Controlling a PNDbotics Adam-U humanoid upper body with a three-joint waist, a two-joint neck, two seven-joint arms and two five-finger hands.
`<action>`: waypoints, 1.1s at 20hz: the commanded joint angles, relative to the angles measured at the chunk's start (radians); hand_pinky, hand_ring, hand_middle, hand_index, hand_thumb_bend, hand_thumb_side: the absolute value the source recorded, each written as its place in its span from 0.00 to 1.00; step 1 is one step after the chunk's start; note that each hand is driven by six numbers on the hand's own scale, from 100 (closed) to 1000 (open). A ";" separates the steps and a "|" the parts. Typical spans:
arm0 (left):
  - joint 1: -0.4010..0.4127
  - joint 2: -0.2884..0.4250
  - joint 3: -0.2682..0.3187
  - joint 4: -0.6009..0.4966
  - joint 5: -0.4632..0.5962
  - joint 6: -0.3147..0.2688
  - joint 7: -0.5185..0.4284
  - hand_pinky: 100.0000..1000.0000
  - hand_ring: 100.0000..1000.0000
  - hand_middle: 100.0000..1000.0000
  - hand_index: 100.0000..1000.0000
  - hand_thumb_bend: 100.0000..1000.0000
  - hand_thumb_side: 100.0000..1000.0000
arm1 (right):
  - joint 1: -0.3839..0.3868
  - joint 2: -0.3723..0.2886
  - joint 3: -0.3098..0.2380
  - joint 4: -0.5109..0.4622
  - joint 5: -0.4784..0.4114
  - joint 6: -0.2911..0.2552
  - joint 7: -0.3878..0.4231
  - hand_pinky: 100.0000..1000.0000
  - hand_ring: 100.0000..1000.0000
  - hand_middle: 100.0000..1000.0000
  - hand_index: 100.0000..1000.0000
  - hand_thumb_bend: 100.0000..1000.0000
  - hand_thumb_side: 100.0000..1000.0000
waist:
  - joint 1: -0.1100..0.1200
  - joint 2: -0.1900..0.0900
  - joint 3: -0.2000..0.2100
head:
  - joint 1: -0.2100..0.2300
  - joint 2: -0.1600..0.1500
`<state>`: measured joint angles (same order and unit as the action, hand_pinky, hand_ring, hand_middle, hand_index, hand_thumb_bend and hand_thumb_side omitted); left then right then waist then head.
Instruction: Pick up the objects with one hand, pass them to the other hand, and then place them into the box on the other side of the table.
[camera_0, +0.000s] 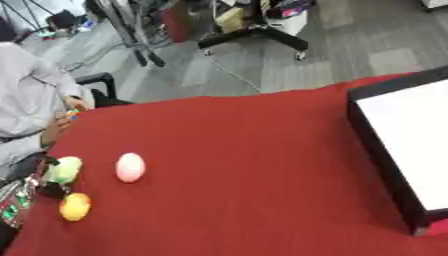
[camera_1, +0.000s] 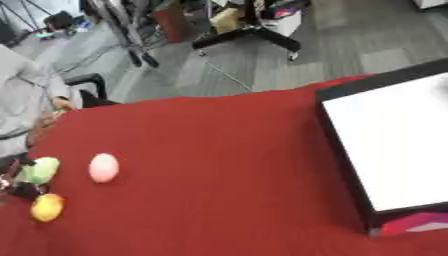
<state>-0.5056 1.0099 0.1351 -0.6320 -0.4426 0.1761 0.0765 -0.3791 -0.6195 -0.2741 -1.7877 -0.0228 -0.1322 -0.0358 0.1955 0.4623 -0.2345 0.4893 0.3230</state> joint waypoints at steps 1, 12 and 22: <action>-0.004 0.029 0.011 -0.009 -0.017 0.017 0.027 0.73 0.75 0.67 0.63 0.16 0.00 | -0.001 -0.013 -0.014 -0.020 0.002 0.000 -0.004 0.94 1.00 1.00 0.96 0.51 0.31 | 0.006 -0.005 0.000 | 0.002 -0.008; -0.010 0.039 0.013 -0.052 0.006 0.053 0.137 0.62 0.55 0.45 0.51 0.17 0.00 | 0.002 -0.010 -0.015 -0.019 -0.003 0.004 -0.003 0.94 1.00 1.00 0.96 0.50 0.31 | -0.002 -0.017 0.014 | -0.012 0.008; -0.011 0.041 0.009 -0.103 -0.014 0.060 0.144 0.52 0.42 0.33 0.37 0.23 0.00 | 0.004 -0.010 -0.016 -0.018 -0.016 0.007 -0.002 0.95 1.00 1.00 0.96 0.49 0.32 | -0.009 -0.028 0.027 | -0.036 0.026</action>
<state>-0.5108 1.0016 0.1378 -0.7247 -0.4503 0.2348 0.2203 -0.3689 -0.6110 -0.2776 -1.7877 -0.0324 -0.1265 -0.0381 0.1952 0.4619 -0.2103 0.4571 0.3468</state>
